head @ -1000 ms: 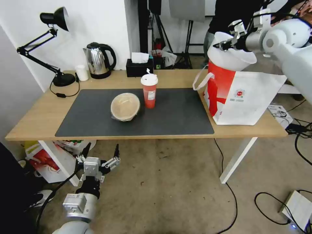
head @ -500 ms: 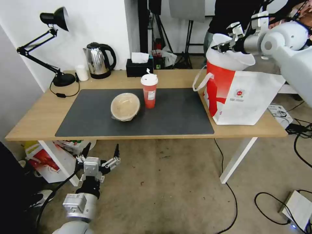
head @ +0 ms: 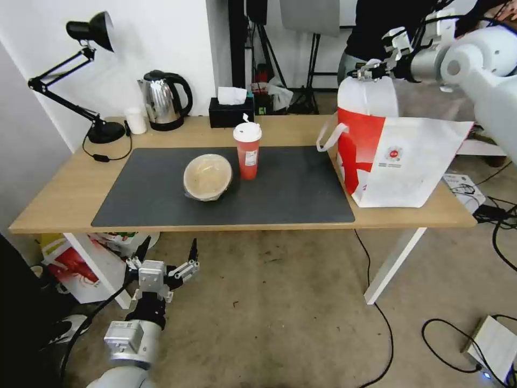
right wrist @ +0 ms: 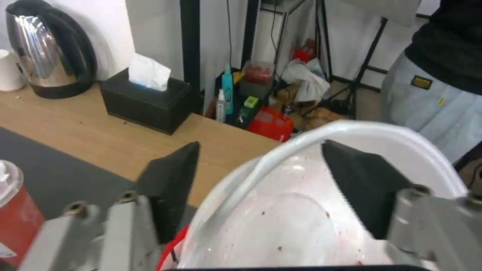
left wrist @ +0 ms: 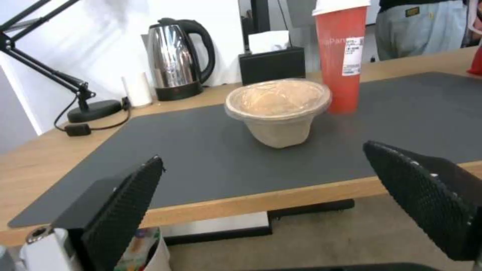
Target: Pick up the trash from the table and place it into the takeout bag.
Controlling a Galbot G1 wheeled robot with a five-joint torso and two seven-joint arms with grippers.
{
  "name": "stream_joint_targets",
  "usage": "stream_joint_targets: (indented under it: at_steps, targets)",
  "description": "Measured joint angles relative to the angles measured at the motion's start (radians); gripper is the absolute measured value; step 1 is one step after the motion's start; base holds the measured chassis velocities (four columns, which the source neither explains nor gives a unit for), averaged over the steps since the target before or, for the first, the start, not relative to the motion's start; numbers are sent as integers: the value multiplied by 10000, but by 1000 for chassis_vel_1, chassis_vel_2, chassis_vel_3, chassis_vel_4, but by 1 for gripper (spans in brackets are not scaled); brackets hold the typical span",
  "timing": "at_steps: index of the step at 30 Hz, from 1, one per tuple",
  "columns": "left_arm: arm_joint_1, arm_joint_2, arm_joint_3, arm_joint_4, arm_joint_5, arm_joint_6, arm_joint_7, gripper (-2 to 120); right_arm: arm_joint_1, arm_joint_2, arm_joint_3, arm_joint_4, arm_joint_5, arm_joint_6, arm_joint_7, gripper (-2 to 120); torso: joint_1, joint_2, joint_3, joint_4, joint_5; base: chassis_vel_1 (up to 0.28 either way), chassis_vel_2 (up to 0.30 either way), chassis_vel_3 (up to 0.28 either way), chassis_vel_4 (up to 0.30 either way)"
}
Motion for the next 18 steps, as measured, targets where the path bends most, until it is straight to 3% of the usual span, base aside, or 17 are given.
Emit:
stream_joint_targets:
  at_steps: [7, 9, 18]
  targets:
    - [0, 0, 0, 0, 0, 0, 0, 100, 123, 17, -69, -45, 12, 0, 16, 86, 0, 1, -1, 0, -2, 0, 0, 0, 0]
    - [0, 0, 0, 0, 0, 0, 0, 100, 215, 41, -133, -105, 9, 0, 21, 97, 0, 0, 0, 0, 0, 0, 0, 0, 0]
    - [0, 0, 0, 0, 0, 0, 0, 100, 484, 52, -317, -246, -423, -2, 64, 100, 0, 0, 0, 1, 0, 0, 0, 0, 0]
